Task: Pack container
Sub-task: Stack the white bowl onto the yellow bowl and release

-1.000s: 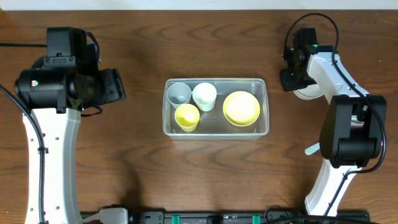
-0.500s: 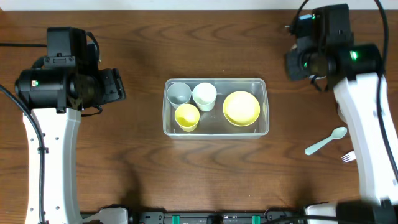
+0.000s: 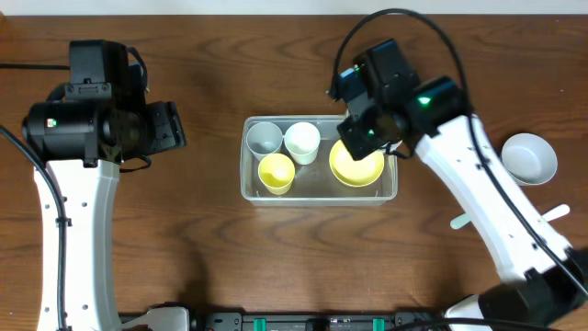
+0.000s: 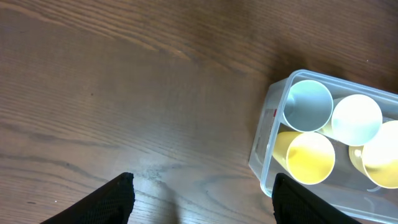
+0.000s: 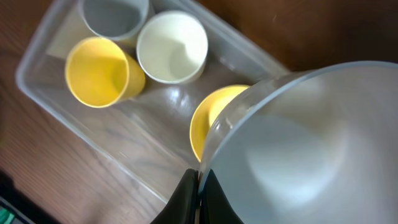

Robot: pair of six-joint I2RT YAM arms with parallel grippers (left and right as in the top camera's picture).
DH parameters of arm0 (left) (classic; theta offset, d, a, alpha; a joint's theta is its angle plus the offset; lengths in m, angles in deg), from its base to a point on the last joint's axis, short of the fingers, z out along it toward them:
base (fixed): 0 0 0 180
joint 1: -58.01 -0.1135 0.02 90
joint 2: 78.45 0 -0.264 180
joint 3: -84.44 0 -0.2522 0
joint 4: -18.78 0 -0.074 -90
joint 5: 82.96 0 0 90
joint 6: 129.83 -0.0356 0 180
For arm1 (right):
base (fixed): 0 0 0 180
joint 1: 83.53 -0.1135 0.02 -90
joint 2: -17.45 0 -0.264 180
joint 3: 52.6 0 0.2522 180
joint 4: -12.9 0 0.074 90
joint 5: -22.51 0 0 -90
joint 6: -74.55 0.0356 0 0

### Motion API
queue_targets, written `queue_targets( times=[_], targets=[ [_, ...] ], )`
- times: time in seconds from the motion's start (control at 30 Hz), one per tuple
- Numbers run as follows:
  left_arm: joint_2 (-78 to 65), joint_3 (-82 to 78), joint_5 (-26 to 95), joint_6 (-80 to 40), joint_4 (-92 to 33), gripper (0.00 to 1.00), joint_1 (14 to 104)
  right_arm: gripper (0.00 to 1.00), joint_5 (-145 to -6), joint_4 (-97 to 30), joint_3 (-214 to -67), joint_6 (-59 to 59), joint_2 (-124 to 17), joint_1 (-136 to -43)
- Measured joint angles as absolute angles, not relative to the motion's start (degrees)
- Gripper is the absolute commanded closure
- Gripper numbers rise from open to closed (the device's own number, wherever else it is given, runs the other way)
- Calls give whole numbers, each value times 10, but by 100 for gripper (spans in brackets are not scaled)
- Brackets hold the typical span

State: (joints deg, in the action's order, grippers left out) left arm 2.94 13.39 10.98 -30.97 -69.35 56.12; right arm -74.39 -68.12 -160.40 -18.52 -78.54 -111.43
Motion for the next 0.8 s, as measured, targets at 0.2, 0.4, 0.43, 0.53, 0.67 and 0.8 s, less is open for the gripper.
queue_targets(
  times=[0.2, 0.4, 0.43, 0.53, 0.67, 0.8],
  targets=[
    [29, 134, 110, -310, -694, 29, 561, 99, -744, -681, -1587, -171, -842, -1114],
    [29, 134, 110, -310, -694, 29, 561, 98, -744, -681, -1585, -166, -872, -1114],
    [29, 134, 110, -310, -694, 29, 561, 98, -744, -681, -1585, -165, -874, -1114],
    [29, 134, 110, -310, -694, 29, 561, 76, -744, -681, -1585, -161, -875, -1114],
    [29, 134, 110, -310, -694, 29, 561, 62, -744, -684, -1585, -157, -875, -1114],
    [29, 134, 110, -310, -694, 29, 561, 64, -744, -684, -1585, -160, -875, -1114]
  ],
)
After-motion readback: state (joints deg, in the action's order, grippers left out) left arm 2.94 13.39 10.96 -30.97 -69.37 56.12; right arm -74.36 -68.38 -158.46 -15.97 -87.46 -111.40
